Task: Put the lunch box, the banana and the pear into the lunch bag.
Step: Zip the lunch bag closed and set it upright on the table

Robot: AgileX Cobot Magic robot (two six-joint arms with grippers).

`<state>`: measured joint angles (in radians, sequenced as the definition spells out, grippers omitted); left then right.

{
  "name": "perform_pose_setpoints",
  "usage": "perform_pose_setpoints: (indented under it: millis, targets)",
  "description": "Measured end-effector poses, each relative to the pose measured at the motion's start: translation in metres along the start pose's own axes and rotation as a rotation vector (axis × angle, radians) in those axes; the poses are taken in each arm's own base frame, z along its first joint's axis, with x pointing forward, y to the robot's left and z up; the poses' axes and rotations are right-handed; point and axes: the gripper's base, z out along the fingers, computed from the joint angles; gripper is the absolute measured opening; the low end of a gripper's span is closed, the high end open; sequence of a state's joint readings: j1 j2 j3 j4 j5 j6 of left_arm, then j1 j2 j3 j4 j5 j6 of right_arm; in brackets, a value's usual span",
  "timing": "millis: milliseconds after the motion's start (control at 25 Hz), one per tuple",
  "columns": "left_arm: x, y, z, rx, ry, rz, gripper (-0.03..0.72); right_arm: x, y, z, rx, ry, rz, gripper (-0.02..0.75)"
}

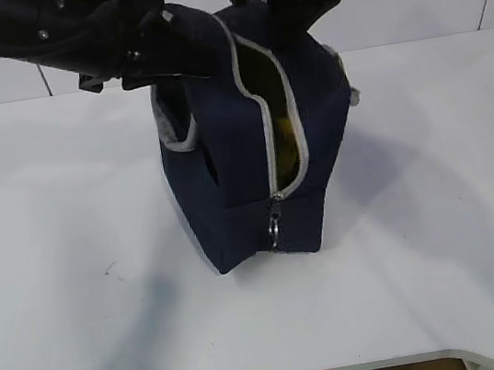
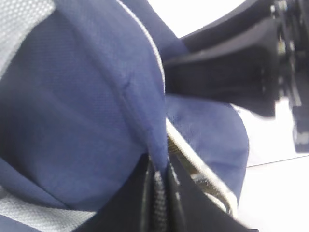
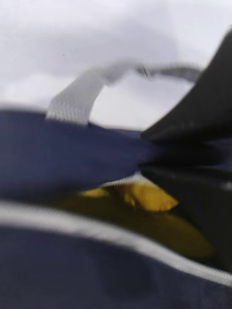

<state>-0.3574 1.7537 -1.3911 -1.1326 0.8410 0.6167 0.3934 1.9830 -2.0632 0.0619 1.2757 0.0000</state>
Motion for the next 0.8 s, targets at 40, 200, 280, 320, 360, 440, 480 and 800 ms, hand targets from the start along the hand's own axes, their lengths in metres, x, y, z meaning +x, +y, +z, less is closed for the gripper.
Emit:
perform_pose_setpoints:
  millis: [40, 200, 280, 320, 360, 440, 480, 800]
  targets:
    - [0.0, 0.0, 0.0, -0.003, -0.004, 0.0, 0.013, 0.0, 0.0, 0.0, -0.002, -0.005, 0.006, 0.131]
    - [-0.001, 0.0, 0.001, -0.01, -0.014, 0.003, 0.043, -0.001, 0.001, 0.003, -0.011, -0.005, 0.026, 0.361]
    - [-0.001, 0.0, 0.001, -0.005, -0.008, 0.003, 0.13, -0.001, 0.001, 0.005, -0.018, -0.004, 0.03, 0.419]
    - [0.001, -0.001, 0.001, 0.004, 0.005, 0.003, 0.197, -0.001, 0.002, 0.005, -0.019, -0.004, 0.031, 0.428]
    - [0.002, -0.002, 0.001, 0.015, 0.021, 0.003, 0.265, -0.001, 0.002, 0.005, -0.022, -0.004, 0.032, 0.434]
    - [0.005, -0.005, 0.0, 0.041, 0.056, 0.005, 0.424, -0.001, 0.002, 0.005, -0.028, -0.005, 0.035, 0.442]
    - [0.006, -0.007, -0.004, 0.054, 0.067, 0.007, 0.474, -0.001, 0.002, 0.004, -0.029, -0.007, 0.035, 0.444]
    - [0.006, -0.008, -0.053, 0.018, 0.126, 0.061, 0.566, 0.001, 0.003, -0.043, -0.007, -0.104, 0.021, 0.446]
